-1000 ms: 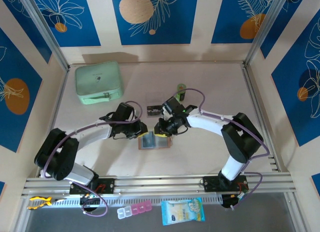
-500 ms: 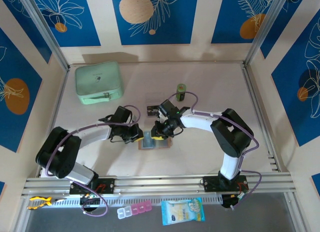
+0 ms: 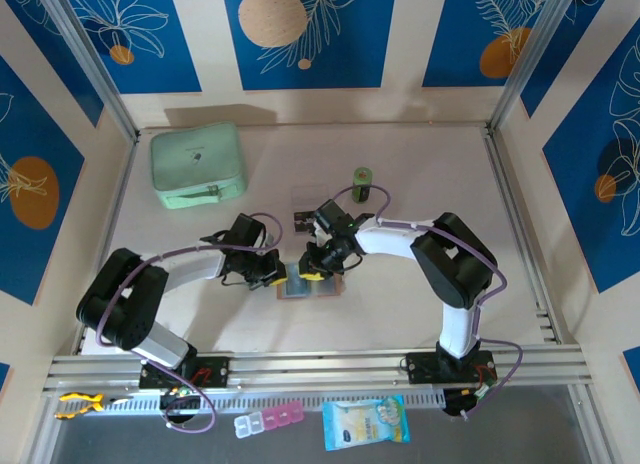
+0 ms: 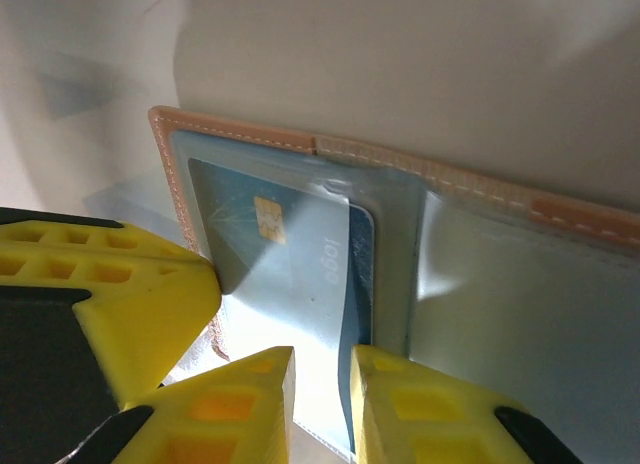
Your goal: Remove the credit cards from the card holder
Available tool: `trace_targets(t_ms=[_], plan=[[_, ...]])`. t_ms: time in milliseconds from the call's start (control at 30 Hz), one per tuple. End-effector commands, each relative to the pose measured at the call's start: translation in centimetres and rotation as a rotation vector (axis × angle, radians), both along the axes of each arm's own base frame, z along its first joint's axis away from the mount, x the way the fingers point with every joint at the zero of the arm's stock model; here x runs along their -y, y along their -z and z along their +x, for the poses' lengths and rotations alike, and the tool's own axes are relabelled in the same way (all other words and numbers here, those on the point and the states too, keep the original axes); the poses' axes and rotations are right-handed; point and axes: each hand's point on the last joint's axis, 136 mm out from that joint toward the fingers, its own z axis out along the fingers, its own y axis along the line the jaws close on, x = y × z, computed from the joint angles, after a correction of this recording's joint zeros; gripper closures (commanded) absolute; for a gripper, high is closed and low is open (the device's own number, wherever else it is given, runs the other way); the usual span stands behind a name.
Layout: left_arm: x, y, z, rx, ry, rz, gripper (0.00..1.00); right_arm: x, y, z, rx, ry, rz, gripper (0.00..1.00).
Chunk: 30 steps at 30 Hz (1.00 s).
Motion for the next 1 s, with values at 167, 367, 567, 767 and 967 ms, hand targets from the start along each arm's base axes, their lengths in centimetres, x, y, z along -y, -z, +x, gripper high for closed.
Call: trace_targets(t_ms=[167,367,567,767,967], plan=[[-0.6,1.1,-0.7,-0.028,0.009,0.02,0.97,-1.0,0.1,-0.3,-0.026,-0.025,0.028,0.79],[-0.7,1.2,-0.7,-0.032,0.009,0.02,0.99,-1.2,0.4,-0.5,-0.046,-0.034,0.032,0.8],[-0.8,1.4,-0.9,-0.035,0.008,0.027,1.0,-0.3,1.1,-0.5,-0.042,-0.024,-0.032,0.8],[-1.0,1.6,-1.1,-0.038,0.008,0.032,0.99,1.3,1.2,-0.3,-0.006,-0.014,-0.116,0.8],[-0.9,1.5,-1.0,-0.033,0.007,0.031,0.99,1.5,0.6,0.0,0.021,-0.019,-0.123,0.79]])
